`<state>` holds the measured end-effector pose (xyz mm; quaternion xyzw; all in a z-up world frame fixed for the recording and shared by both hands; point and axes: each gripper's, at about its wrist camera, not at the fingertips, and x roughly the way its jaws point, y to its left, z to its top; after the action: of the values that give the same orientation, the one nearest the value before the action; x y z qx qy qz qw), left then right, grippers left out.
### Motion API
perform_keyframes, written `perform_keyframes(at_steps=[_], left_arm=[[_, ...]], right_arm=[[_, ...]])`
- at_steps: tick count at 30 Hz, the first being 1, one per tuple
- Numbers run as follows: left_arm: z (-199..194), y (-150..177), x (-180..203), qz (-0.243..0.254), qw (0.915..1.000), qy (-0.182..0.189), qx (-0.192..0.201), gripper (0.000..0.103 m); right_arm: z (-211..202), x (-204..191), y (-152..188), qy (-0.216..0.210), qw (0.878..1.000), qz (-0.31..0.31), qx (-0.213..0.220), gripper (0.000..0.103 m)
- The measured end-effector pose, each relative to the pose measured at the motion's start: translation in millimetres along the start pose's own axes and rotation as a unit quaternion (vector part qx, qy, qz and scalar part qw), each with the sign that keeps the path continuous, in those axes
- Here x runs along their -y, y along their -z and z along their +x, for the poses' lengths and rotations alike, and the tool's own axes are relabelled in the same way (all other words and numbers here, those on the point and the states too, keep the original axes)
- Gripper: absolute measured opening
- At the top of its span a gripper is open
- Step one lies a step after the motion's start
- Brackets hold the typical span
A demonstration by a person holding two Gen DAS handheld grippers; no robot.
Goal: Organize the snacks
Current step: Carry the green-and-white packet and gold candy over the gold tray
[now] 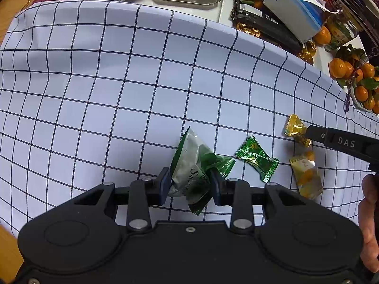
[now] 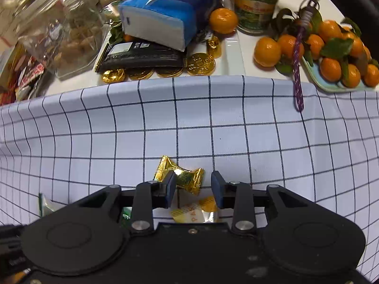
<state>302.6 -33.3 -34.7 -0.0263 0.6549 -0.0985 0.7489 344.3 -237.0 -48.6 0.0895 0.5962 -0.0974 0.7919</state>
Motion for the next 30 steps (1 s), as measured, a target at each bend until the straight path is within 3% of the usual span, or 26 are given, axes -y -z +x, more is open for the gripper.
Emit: perform_keyframes(at_steps=[9,14,18,21,27,30], left_arm=[[-3,-1,-4,-0.009,0.9999,0.007,-0.001,0.044],[-2,-1,-5,-0.015,0.9998,0.013,-0.006,0.044],[-2,-1,-5,-0.014,0.9998,0.014,-0.006,0.044],[-3,-1,-5,-0.013,0.9998,0.016,-0.006,0.044],[-3,-1,-6,-0.012,0.9998,0.014,-0.005,0.044],[-2,-1,-5,-0.010,0.9999,0.012,-0.006,0.044]], right_arm=[[1,-24,13,0.009,0.994,-0.103,0.017,0.036],[14,-29,17,0.035,0.993,-0.109,0.013,0.036],[23,-25,14,0.038,0.996,-0.081,0.007,0.037],[26,-14,7,0.014,0.999,-0.036,-0.005,0.038],[27,14,-5,-0.024,0.997,0.056,-0.039,0.013],[30,26,-10,-0.052,0.992,0.095,-0.064,0.010]])
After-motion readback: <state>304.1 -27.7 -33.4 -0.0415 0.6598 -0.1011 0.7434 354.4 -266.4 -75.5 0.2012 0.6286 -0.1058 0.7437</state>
